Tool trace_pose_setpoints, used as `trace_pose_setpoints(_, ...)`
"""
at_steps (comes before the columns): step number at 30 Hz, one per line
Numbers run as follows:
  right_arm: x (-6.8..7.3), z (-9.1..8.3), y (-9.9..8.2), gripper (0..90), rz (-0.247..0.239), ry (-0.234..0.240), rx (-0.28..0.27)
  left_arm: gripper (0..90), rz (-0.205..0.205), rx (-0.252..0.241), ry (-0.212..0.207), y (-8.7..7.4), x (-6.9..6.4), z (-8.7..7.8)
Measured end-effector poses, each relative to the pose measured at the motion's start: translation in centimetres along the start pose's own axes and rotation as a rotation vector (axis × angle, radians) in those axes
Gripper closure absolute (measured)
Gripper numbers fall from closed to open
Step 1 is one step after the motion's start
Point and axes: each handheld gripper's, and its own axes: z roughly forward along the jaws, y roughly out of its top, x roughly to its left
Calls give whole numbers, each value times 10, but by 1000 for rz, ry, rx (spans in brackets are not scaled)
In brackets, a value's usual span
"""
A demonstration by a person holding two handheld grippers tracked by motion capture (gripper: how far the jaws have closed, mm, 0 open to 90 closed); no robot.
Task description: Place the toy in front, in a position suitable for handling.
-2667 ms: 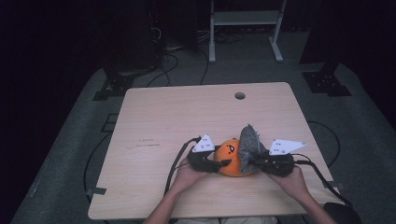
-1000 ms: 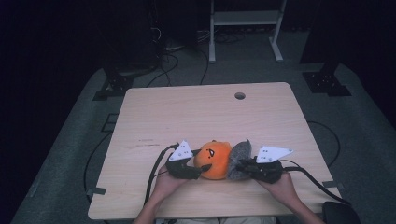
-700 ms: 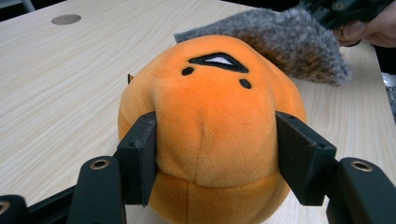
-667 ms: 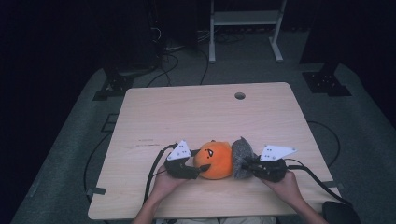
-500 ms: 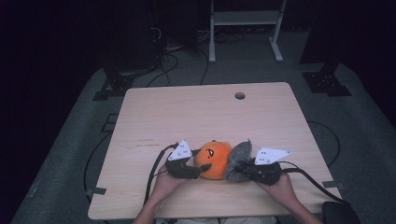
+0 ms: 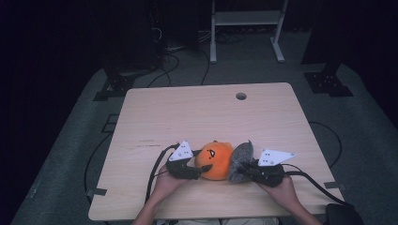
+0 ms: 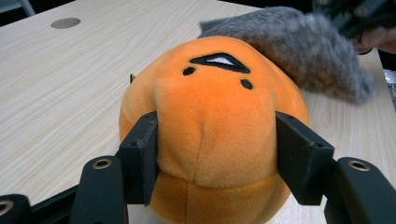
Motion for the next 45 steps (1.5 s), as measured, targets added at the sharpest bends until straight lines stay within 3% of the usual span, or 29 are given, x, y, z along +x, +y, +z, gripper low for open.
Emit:
trace_pose_setpoints(3,-8,-2,3,813,22,-21,-29,379,2,-3,-7,0,1,1)
trace_pose_setpoints(5,-13,-2,3,813,28,-46,-21,356,0,-1,-4,1,1,0)
trace_pose_setpoints(8,-12,0,-1,813,15,-57,12,190,-6,-5,26,3,0,-3)
trace_pose_setpoints(11,-10,0,-1,813,11,-56,7,148,-6,14,29,2,-2,-5)
trace_pose_setpoints(14,-4,-1,3,814,14,-29,-27,270,-7,12,5,-3,-1,-4)
trace_pose_setpoints(17,13,7,16,814,-61,-7,-26,364,15,6,1,0,-3,-2)
trace_pose_setpoints(19,19,14,25,814,-75,17,-45,376,17,6,-1,1,-3,-2)
trace_pose_setpoints(21,16,18,31,814,-75,12,-44,366,3,3,-6,-1,-1,-3)
trace_pose_setpoints(22,13,18,30,814,-73,8,-43,344,-9,-1,-2,-1,1,-4)
trace_pose_setpoints(24,7,16,27,815,-68,-14,-30,211,-33,-7,30,-1,2,-4)
trace_pose_setpoints(26,3,11,22,815,-64,-35,-24,109,-42,17,45,0,2,-4)
trace_pose_setpoints(27,2,8,19,814,-57,-41,-18,114,-47,26,28,-2,2,-3)
trace_pose_setpoints(29,0,3,14,814,-49,-54,-16,206,-47,26,-13,-3,2,-1)
trace_pose_setpoints(30,0,2,13,815,-42,-52,-15,279,-48,20,-18,-3,1,1)
trace_pose_setpoints(34,14,8,17,814,-89,-35,-16,397,-23,35,-16,-2,-1,1)
trace_pose_setpoints(39,16,17,31,814,-117,-11,-34,448,-46,49,-27,-8,6,-3)
trace_pose_setpoints(41,11,15,30,815,-104,-13,-35,407,-62,36,-22,-7,6,-3)
trace_pose_setpoints(44,9,13,24,815,-95,-23,-27,180,-91,1,-20,0,4,-1)
trace_pose_setpoints(45,10,13,24,815,-88,-13,-26,184,-90,-7,-23,2,3,0)
